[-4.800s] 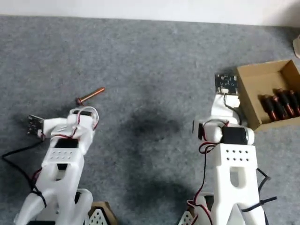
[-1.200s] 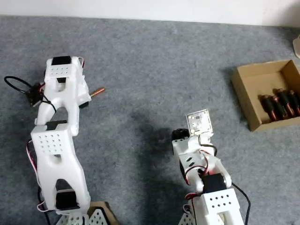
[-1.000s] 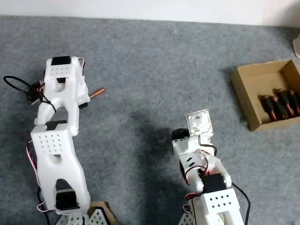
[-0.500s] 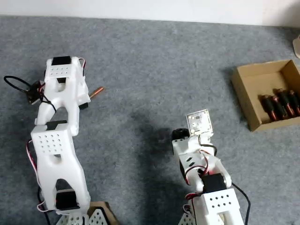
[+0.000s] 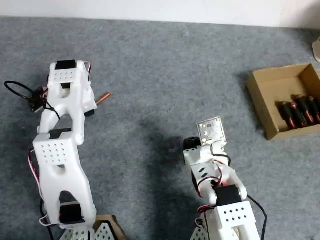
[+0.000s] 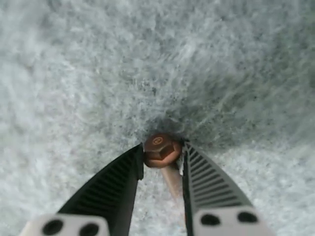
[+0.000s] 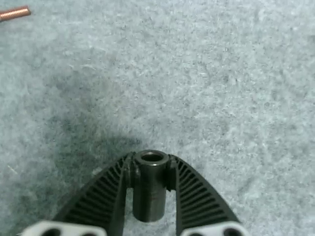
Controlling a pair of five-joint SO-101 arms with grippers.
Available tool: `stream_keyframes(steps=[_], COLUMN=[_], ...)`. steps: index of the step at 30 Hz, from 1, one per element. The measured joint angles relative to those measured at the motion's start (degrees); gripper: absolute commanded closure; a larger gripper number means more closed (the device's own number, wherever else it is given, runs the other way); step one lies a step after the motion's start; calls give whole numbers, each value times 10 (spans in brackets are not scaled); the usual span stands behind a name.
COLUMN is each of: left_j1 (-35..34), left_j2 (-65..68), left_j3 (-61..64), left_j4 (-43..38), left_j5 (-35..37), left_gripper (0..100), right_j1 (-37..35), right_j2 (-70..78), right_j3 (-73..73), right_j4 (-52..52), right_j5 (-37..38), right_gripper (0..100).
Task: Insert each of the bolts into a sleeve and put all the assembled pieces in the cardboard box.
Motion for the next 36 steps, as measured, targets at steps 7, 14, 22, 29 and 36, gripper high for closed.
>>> stream_keyframes(steps=[7,14,22,29,36], left_j1=[5,11,27,34,40], left_j2=[0,0,0,0,0], left_j3=[0,3,4,4,5], left_j4=[0,1,4,-4,-21], left_j5=[32,69,106,140,142], left_gripper=[897,835,835,833,834], right_j1=[0,0,0,0,0], right_j2=[0,0,0,0,0], right_j3=[0,0,0,0,0], right_j4=[0,0,0,0,0], right_j5=[0,1,2,2,4], right_gripper=[993,993,993,993,993])
